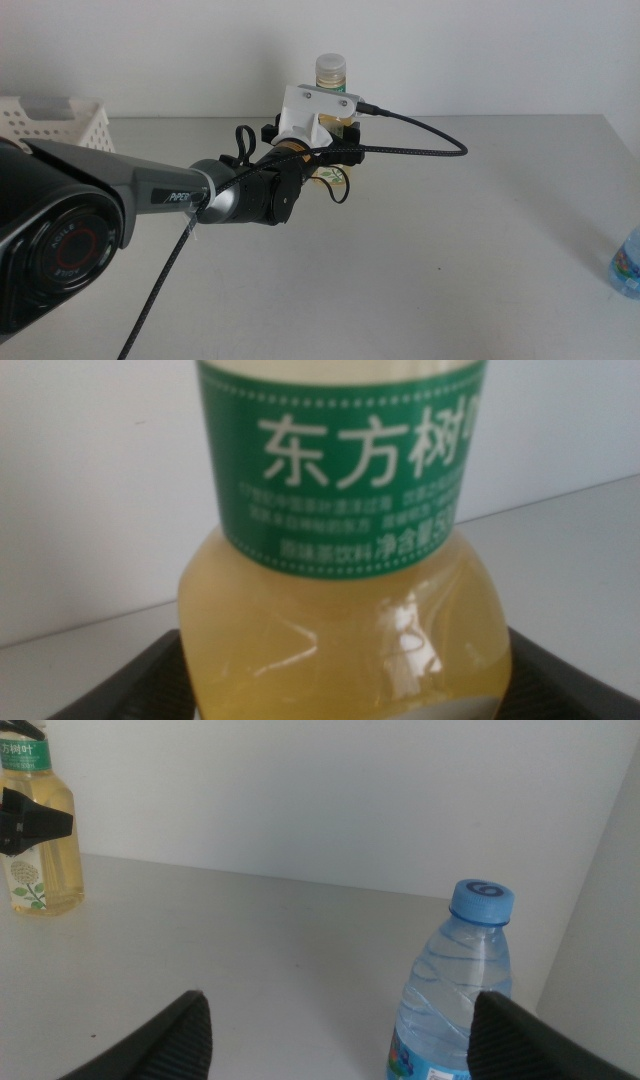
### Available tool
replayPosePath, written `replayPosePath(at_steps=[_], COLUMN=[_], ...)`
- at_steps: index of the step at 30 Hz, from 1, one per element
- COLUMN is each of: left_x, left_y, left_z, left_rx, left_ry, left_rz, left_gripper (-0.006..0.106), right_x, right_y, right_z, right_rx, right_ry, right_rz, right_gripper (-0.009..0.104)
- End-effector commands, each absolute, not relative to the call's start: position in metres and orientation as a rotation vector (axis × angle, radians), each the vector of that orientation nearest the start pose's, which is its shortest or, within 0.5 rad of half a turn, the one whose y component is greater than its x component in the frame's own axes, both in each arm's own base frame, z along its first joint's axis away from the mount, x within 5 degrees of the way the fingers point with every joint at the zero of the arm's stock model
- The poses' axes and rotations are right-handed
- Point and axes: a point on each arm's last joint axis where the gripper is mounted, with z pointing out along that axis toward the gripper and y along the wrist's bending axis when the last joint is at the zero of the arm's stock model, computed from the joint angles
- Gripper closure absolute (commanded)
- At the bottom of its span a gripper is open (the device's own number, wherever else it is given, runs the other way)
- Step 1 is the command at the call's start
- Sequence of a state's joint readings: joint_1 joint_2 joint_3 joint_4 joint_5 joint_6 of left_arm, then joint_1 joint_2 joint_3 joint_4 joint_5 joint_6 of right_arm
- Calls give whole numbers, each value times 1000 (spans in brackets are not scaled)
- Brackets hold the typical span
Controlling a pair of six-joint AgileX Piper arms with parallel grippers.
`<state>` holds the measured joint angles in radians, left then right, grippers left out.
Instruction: Use arms to grab the bottles and put them into the dustbin to the left of the table.
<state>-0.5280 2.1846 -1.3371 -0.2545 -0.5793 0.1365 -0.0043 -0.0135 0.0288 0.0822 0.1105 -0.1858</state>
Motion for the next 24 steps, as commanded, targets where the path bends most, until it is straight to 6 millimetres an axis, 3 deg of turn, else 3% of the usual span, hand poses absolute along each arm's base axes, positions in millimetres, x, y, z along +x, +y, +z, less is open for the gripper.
replayPosePath(at_steps=[1, 4, 9, 14, 19, 21, 24], left_x=[423, 422, 415, 393, 367, 362, 362], left_y=[-230, -231, -229, -222, -205, -189, -144], left_z=[205, 209, 229, 276, 330, 346, 367], left_rx=[250, 262, 352, 485, 452, 454, 423], left_ry=[1572, 1565, 1620, 1699, 1713, 1776, 1915], left_rz=[-339, -340, -302, -275, -336, -338, -303], left_gripper=[13, 28, 73, 101, 102, 102, 102], right_x=[54, 54, 54, 54, 54, 54, 54], right_y=[0, 0, 0, 0, 0, 0, 0], right_z=[205, 205, 205, 205, 205, 205, 205], right_rx=[-86, -86, -86, -86, -86, -86, -86], right_ry=[1502, 1502, 1502, 1502, 1502, 1502, 1502], right_rz=[-103, -103, -103, -103, -103, -103, -103], right_gripper=[30, 30, 30, 30, 30, 30, 30])
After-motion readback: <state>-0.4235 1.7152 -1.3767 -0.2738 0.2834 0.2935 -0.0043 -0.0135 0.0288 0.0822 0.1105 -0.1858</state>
